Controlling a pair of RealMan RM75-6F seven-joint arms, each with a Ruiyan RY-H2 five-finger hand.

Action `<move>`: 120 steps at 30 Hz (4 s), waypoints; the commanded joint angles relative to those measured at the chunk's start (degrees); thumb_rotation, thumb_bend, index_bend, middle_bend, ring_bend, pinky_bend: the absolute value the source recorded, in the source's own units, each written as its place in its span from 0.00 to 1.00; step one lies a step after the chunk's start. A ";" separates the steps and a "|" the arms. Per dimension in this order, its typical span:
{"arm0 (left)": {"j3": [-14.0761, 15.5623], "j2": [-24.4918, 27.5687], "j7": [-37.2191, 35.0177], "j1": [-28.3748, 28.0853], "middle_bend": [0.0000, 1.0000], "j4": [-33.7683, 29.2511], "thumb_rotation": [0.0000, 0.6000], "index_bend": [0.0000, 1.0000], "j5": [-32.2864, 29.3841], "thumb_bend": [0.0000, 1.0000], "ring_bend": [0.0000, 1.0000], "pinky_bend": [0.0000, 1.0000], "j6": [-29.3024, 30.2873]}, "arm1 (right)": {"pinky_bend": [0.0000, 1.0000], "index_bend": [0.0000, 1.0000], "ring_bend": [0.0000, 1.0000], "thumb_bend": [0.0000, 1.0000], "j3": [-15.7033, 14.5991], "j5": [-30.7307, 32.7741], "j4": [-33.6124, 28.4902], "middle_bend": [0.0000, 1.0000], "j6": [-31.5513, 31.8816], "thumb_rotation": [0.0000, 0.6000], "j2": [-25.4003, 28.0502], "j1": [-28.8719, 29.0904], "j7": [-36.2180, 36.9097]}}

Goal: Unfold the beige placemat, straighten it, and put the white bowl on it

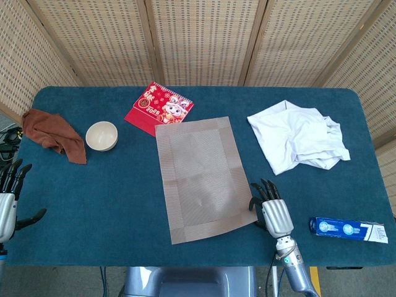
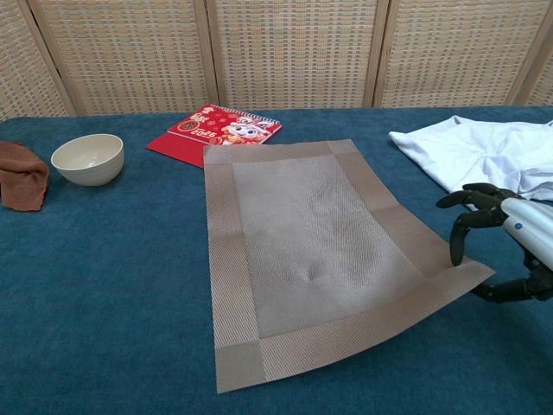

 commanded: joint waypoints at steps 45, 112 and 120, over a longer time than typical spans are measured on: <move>-0.68 -1.47 2.48 -1.00 0.00 0.96 1.00 0.09 -2.17 0.10 0.00 0.00 -1.66 | 0.00 0.70 0.01 0.60 14.73 16.47 -0.31 0.27 -9.92 1.00 16.70 8.00 -6.82; -6.93 -10.55 -4.19 -24.56 0.00 18.07 1.00 0.16 1.99 0.10 0.00 0.00 -25.88 | 0.00 0.06 0.00 0.30 11.73 14.19 -3.00 0.00 5.66 1.00 25.94 -6.25 10.04; -7.89 -19.58 -6.23 -34.88 0.00 29.65 1.00 0.19 1.36 0.12 0.00 0.00 -35.86 | 0.00 0.07 0.00 0.30 12.53 14.79 -1.30 0.00 5.24 1.00 25.71 -6.15 11.13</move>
